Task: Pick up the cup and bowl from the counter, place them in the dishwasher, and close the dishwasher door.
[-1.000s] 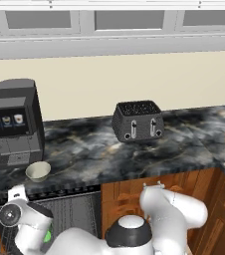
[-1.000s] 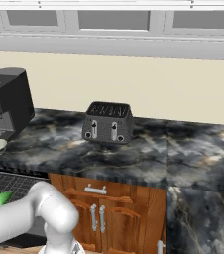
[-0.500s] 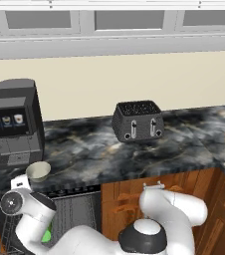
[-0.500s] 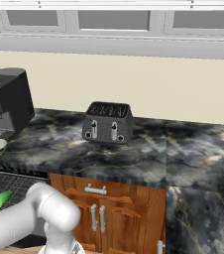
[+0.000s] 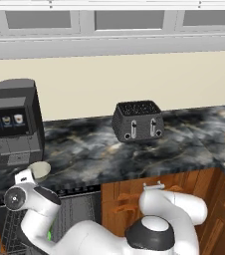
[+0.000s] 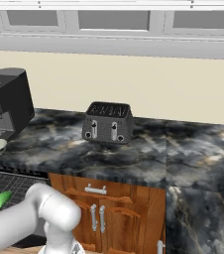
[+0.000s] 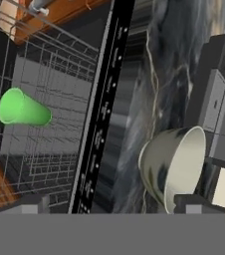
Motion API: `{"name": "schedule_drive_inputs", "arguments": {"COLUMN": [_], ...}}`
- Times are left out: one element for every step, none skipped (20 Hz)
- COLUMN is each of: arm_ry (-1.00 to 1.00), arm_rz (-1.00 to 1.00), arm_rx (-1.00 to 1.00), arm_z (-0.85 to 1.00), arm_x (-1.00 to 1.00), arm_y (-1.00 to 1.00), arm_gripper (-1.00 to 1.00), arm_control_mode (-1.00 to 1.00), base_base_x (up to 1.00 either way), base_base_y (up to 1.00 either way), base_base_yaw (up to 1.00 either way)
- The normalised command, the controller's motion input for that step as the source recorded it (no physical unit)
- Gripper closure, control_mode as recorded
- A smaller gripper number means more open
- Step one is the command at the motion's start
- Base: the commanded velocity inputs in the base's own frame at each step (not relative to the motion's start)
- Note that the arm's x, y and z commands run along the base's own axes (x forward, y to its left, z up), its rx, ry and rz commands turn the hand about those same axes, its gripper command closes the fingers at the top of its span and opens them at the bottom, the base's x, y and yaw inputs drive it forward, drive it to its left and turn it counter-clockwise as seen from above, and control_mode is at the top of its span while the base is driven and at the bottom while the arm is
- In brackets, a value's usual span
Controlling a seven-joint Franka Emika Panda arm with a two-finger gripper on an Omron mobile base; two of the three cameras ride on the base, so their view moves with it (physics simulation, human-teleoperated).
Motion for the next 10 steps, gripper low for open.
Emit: {"name": "schedule_drive_inputs", "arguments": {"arm_ry": [0.00, 0.00, 0.00, 0.00, 0.00, 0.00, 0.00, 0.00, 0.00, 0.00], "arm_rz": [0.00, 0.00, 0.00, 0.00, 0.00, 0.00, 0.00, 0.00, 0.00, 0.00], "arm_rx": [-0.01, -0.02, -0.02, -0.02, -0.02, -0.03, -0.03, -0.03, -0.03, -0.04], "arm_z": [0.00, 0.00, 0.00, 0.00, 0.00, 0.00, 0.00, 0.00, 0.04, 0.00], "arm_x": [0.21, 0.25, 0.29, 0.32, 0.36, 0.39, 0.38, 0.36, 0.32, 0.32], "arm_y": [-0.14, -0.14, -0.14, -0.14, -0.13, -0.11, -0.11, -0.07, -0.01, 0.00], "arm_gripper": [-1.00, -1.00, -1.00, -1.00, -1.00, -1.00, -1.00, -1.00, -1.00, -1.00], "arm_control_mode": [-1.00, -1.00, -1.00, -1.00, -1.00, -1.00, -1.00, -1.00, -1.00, -1.00], "base_base_x": [0.00, 0.00, 0.00, 0.00, 0.00, 0.00, 0.00, 0.00, 0.00, 0.00], "base_base_y": [0.00, 0.00, 0.00, 0.00, 0.00, 0.00, 0.00, 0.00, 0.00, 0.00], "base_base_yaw": [0.00, 0.00, 0.00, 0.00, 0.00, 0.00, 0.00, 0.00, 0.00, 0.00]}}
